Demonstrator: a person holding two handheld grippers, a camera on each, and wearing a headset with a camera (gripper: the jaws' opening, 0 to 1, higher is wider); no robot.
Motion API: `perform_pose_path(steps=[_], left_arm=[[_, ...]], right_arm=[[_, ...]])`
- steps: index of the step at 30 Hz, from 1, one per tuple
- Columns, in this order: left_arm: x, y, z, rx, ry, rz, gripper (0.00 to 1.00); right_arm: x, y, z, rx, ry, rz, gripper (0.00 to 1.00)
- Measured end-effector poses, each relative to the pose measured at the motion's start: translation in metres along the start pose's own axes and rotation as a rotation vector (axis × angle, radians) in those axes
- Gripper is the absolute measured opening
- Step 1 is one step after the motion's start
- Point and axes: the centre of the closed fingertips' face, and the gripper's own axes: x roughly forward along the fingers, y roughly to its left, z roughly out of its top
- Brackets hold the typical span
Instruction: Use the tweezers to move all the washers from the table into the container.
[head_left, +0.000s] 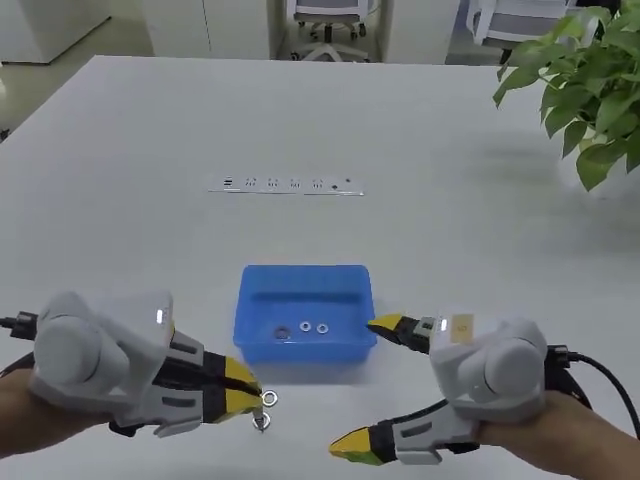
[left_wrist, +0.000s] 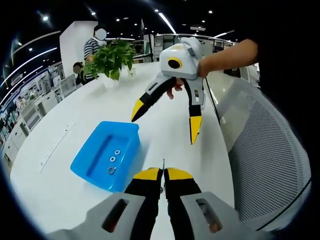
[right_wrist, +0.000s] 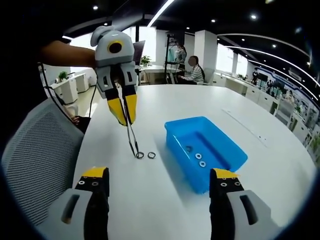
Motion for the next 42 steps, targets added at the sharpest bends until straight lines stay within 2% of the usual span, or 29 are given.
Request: perform_pose_path(steps=[17, 25, 30, 37, 42], left_arm=[[-0.002, 0.0, -0.001, 0.011, 0.002, -0.028, 0.06], [-0.001, -0.001, 0.0, 0.018, 0.0, -0.041, 0.06], [-0.002, -0.001, -0.001, 0.026, 0.007, -0.054, 0.06], [-0.002, 0.0, -0.002, 0.031, 0.011, -0.06, 0.06], [-0.003, 0.0, -0.002, 0.035, 0.013, -0.063, 0.06]], right_arm=[[0.037, 0.026, 0.014, -0.112, 0.004, 0.16, 0.53], [0.052, 0.039, 0.014, -0.187, 0.029, 0.243, 0.37], [0.062, 0.046, 0.015, -0.228, 0.04, 0.287, 0.32], [0.073, 0.052, 0.016, -0.267, 0.048, 0.321, 0.25], [0.079, 0.051, 0.016, -0.278, 0.054, 0.328, 0.18]])
